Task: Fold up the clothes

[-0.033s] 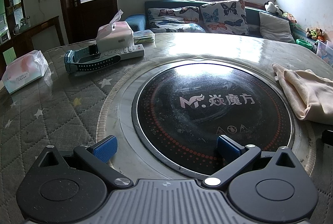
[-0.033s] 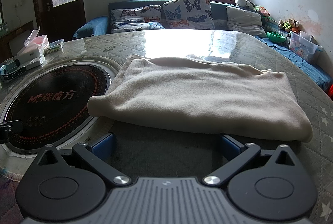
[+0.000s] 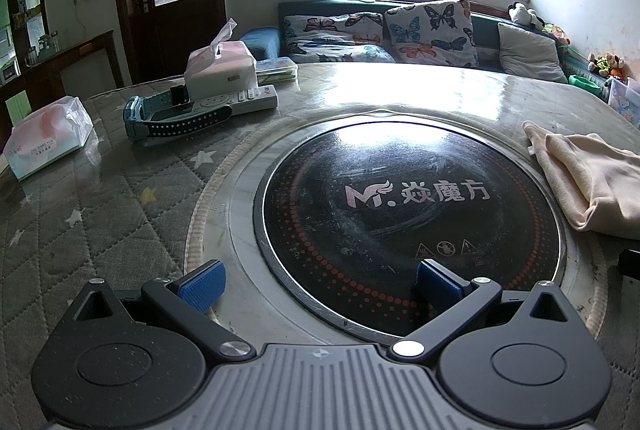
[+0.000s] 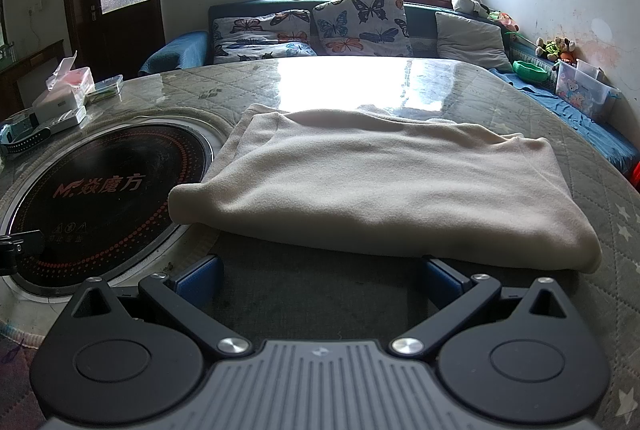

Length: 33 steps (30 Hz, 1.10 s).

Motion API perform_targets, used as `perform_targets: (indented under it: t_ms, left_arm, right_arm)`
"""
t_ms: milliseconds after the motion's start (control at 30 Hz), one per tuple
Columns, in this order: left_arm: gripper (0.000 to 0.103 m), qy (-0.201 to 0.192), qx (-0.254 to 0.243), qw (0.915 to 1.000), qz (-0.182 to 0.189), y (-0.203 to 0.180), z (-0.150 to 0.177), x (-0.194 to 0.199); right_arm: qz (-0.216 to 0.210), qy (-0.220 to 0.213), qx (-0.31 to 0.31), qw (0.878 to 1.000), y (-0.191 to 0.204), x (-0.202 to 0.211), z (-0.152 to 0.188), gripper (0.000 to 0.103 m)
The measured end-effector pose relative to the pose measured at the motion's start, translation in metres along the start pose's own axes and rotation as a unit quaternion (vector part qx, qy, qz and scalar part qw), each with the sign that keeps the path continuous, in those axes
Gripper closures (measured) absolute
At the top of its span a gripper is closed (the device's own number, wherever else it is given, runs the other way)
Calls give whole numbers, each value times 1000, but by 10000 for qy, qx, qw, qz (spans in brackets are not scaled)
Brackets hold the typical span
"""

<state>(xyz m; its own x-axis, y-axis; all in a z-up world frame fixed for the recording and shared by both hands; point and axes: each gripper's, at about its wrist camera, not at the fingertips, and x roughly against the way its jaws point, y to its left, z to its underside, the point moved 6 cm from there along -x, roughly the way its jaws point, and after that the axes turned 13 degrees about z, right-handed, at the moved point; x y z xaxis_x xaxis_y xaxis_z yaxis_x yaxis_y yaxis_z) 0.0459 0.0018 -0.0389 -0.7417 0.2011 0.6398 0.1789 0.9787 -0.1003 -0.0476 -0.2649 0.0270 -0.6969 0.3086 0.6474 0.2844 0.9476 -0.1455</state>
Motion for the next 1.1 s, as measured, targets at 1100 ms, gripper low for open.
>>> perform_targets:
  t_ms: [1100]
  left_arm:
    - [0,100,-111,9995,287,-23,1,27]
  right_arm:
    - [-199,43,265,9994,-4,19,15,0]
